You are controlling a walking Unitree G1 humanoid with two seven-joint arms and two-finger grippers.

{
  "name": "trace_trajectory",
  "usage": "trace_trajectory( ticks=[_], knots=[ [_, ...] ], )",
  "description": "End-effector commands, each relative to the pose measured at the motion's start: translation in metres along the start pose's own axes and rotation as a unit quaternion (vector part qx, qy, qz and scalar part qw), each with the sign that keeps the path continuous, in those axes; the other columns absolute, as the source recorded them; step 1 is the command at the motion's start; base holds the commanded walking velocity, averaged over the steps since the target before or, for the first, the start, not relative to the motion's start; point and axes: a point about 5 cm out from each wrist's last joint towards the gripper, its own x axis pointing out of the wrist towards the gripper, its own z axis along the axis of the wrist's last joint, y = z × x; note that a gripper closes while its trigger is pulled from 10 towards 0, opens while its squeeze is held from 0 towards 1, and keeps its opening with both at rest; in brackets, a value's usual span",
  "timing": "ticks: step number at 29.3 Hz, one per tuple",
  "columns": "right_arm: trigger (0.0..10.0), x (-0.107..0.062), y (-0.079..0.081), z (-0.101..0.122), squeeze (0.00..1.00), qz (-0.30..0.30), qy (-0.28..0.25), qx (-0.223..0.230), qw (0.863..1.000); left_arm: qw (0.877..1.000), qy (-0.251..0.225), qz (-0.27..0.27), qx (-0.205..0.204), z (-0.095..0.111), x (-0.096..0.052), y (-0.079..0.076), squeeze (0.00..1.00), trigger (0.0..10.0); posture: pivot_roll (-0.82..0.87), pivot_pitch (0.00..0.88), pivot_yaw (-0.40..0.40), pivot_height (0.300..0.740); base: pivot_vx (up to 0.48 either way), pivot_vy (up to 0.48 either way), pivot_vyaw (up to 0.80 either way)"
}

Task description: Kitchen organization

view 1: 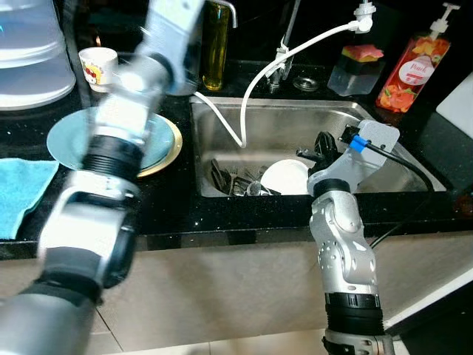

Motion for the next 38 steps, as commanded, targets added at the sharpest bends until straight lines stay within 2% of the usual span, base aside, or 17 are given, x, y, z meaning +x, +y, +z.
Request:
trace_trajectory(
  ticks=[1, 2, 3, 5, 8, 10, 12, 14, 18, 19, 20, 23, 24, 25, 28, 32, 38],
  knots=[
    [10.0, -0.001, -0.009, 0.004, 0.0, -0.02, -0.013, -0.008, 1.0, 0.999, -0.018, -0.026, -0.031, 0.003, 0.002, -0.008, 0.0, 10.0, 0.27, 0.0, -0.003, 0.74, 0.0, 0.0, 0.0],
    [10.0, -0.001, -0.009, 0.004, 0.0, -0.02, -0.013, -0.008, 1.0, 0.999, -0.018, -0.026, -0.031, 0.003, 0.002, -0.008, 0.0, 10.0, 0.27, 0.0, -0.003, 0.74, 0.0, 0.0, 0.0],
    [10.0, -0.001, -0.018, 0.007, 0.0, -0.043, -0.021, -0.032, 0.998, 0.992, -0.042, -0.081, -0.082, 0.002, 0.002, -0.031, 0.0, 10.0, 0.26, 0.0, 0.006, 0.74, 0.0, 0.0, 0.0],
    [10.0, -0.001, -0.018, 0.007, 0.0, -0.043, -0.021, -0.032, 0.998, 0.992, -0.042, -0.081, -0.082, 0.002, 0.002, -0.031, 0.0, 10.0, 0.26, 0.0, 0.006, 0.74, 0.0, 0.0, 0.0],
    [10.0, -0.001, -0.027, 0.014, 0.0, -0.061, -0.036, -0.102, 0.992, 0.982, -0.07, -0.138, -0.111, 0.002, -0.002, -0.052, 0.0, 10.0, 0.25, 0.0, 0.0, 0.74, 0.0, 0.0, 0.0],
    [10.0, -0.001, -0.034, 0.017, 0.0, -0.07, -0.04, -0.133, 0.988, 0.978, -0.072, -0.167, -0.102, 0.0, -0.005, -0.061, 0.0, 10.0, 0.25, 0.0, 0.001, 0.74, 0.0, 0.0, 0.0],
    [10.0, -0.001, -0.039, 0.02, 0.0, -0.076, -0.042, -0.137, 0.987, 0.975, -0.07, -0.183, -0.101, -0.003, -0.008, -0.064, 0.0, 10.0, 0.24, 0.0, 0.002, 0.74, 0.0, 0.0, 0.0],
    [10.0, -0.004, -0.05, 0.025, 0.0, -0.088, -0.046, -0.146, 0.984, 0.972, -0.062, -0.206, -0.096, -0.01, -0.016, -0.07, 0.0, 10.0, 0.23, 0.0, 0.003, 0.74, 0.0, 0.0, 0.0],
    [10.0, -0.012, -0.06, 0.028, 0.0, -0.096, -0.046, -0.148, 0.983, 0.976, -0.039, -0.193, -0.096, -0.019, -0.022, -0.07, 0.0, 10.0, 0.22, 0.0, 0.004, 0.74, 0.0, 0.0, 0.0],
    [10.0, -0.018, -0.064, 0.03, 0.0, -0.097, -0.045, -0.15, 0.983, 0.982, -0.032, -0.166, -0.079, -0.025, -0.028, -0.068, 0.0, 10.0, 0.2, 0.0, 0.006, 0.74, 0.0, 0.0, 0.0],
    [10.0, -0.018, -0.064, 0.03, 0.0, -0.097, -0.045, -0.15, 0.983, 0.982, -0.032, -0.166, -0.079, -0.025, -0.028, -0.068, 0.0, 10.0, 0.2, 0.0, 0.006, 0.74, 0.0, 0.0, 0.0],
    [10.0, -0.029, -0.07, 0.031, 0.0, -0.099, -0.042, -0.159, 0.981, 0.989, -0.034, -0.135, -0.052, -0.034, -0.042, -0.066, 0.0, 10.0, 0.19, 0.0, 0.003, 0.74, 0.0, 0.0, 0.0],
    [10.0, -0.029, -0.07, 0.031, 0.0, -0.099, -0.042, -0.159, 0.981, 0.989, -0.034, -0.135, -0.052, -0.034, -0.042, -0.066, 0.0, 10.0, 0.19, 0.0, 0.003, 0.74, 0.0, 0.0, 0.0],
    [10.0, -0.035, -0.077, 0.032, 0.0, -0.107, -0.037, -0.168, 0.979, 0.988, -0.041, -0.13, -0.072, -0.039, -0.05, -0.066, 0.0, 10.0, 0.19, 0.0, 0.003, 0.74, 0.0, 0.0, 0.0],
    [10.0, -0.037, -0.081, 0.033, 0.0, -0.115, -0.037, -0.171, 0.978, 0.988, -0.041, -0.121, -0.086, -0.042, -0.05, -0.065, 0.0, 10.0, 0.18, 0.0, 0.009, 0.74, 0.0, 0.0, 0.0],
    [10.0, -0.038, -0.086, 0.037, 0.0, -0.129, -0.04, -0.17, 0.976, 0.989, -0.038, -0.119, -0.073, -0.042, -0.051, -0.069, 0.0, 10.0, 0.17, 0.0, 0.025, 0.74, 0.0, 0.0, 0.0],
    [10.0, -0.04, -0.074, 0.033, 0.0, -0.114, -0.033, -0.157, 0.981, 0.991, -0.038, -0.116, -0.054, -0.04, -0.053, -0.07, 0.0, 10.0, 0.15, 0.0, 0.033, 0.74, 0.0, 0.0, 0.0]
  ],
)
